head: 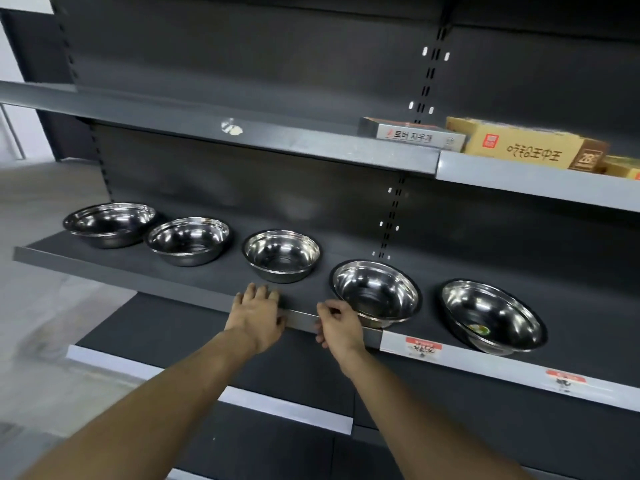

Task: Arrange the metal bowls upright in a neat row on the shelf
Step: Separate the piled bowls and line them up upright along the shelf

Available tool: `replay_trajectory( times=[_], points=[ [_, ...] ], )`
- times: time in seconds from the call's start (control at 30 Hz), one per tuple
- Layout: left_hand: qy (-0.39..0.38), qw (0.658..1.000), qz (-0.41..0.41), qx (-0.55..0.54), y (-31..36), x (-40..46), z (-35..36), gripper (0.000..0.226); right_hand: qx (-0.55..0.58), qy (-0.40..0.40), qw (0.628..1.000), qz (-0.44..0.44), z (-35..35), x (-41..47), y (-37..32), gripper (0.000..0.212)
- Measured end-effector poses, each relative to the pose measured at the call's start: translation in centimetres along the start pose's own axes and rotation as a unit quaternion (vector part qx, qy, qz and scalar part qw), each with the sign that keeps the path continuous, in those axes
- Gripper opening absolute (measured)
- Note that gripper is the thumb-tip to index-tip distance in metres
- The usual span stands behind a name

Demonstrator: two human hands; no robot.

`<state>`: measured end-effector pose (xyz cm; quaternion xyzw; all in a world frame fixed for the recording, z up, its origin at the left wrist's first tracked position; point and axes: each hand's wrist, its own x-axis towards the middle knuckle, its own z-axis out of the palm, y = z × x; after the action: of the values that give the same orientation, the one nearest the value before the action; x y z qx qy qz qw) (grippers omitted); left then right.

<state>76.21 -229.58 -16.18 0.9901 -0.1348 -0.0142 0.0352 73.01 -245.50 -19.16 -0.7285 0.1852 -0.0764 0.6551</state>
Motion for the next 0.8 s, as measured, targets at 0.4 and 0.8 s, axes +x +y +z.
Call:
replay_trajectory(
  times=[0.4,0.8],
  points=[
    [-0.006,0.998,0.065,0.0,-12.8,5.5,1.0,0.069,0.167,0.111,0.976,0.088,13.3,6.6,-2.7,0.063],
    [0.0,0.992,0.124,-0.01,-18.4,9.8,-0.1,0.071,0.196,0.27,0.939,0.085,17.4,9.5,-3.4,0.06]
  ],
)
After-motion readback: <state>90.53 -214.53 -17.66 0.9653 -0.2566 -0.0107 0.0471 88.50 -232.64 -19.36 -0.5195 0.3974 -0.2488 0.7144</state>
